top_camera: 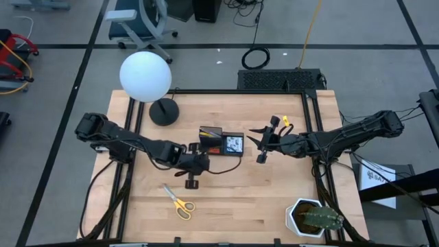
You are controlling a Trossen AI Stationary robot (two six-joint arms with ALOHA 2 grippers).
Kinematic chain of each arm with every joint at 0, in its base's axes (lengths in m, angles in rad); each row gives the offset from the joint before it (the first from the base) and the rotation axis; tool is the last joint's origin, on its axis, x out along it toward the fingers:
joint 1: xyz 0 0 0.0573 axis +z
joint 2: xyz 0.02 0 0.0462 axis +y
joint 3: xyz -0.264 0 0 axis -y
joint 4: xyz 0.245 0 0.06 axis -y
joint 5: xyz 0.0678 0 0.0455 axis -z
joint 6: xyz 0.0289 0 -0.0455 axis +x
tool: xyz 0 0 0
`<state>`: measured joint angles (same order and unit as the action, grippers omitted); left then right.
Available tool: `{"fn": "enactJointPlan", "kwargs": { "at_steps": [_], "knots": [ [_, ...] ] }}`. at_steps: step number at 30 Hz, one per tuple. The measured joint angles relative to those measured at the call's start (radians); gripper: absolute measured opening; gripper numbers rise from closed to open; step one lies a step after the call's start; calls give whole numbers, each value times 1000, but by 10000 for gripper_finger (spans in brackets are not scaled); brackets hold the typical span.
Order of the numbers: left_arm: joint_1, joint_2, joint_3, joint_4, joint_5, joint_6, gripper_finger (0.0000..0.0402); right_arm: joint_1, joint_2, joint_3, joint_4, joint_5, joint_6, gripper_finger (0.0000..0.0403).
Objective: Pick and place office supplies into organizer
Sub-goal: Put the blue binder clip into the desk organizer
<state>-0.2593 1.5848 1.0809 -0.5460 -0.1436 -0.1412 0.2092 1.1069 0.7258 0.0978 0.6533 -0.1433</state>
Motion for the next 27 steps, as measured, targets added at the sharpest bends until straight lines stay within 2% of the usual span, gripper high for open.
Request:
{"fn": "enactJointPlan", "kwargs": {
  "at_steps": [11, 20, 24, 27],
  "knots": [
    [140, -1, 0, 130, 2, 125, 12, 0, 0, 0, -5, 0, 0, 105],
    [279, 1, 0, 132, 41, 160, 16, 0, 0, 0, -5, 0, -1, 105],
    [315, 1, 0, 132, 70, 165, 7, 0, 0, 0, -5, 0, -1, 105],
    [323, 1, 0, 132, 72, 165, 15, 0, 0, 0, -5, 0, -2, 105]
  ]
}}
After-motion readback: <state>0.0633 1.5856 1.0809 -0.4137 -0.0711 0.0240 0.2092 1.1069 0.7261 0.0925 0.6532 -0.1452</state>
